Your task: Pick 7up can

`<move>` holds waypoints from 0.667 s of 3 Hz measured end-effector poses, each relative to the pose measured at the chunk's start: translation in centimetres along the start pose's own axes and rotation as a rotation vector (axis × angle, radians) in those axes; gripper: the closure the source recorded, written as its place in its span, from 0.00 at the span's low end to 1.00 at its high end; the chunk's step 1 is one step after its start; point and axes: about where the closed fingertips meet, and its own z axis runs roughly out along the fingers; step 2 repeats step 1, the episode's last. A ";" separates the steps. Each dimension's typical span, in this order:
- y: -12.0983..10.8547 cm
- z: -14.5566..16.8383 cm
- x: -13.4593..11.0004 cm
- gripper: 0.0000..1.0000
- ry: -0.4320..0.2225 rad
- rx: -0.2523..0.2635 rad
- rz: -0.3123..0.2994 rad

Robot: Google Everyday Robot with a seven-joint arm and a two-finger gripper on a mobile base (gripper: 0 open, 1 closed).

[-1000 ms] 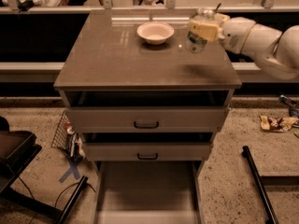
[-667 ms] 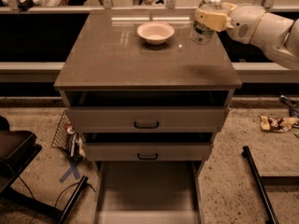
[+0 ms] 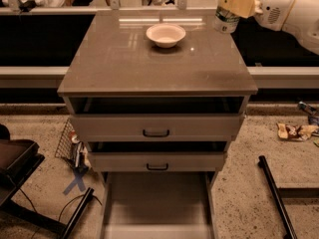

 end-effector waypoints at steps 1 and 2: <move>-0.2 -0.4 -2.0 1.00 -0.007 -0.002 -0.032; -0.2 -0.4 -2.0 1.00 -0.007 -0.002 -0.032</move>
Offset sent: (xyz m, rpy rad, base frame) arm 0.0000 0.0000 0.0000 0.0000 0.0000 0.0000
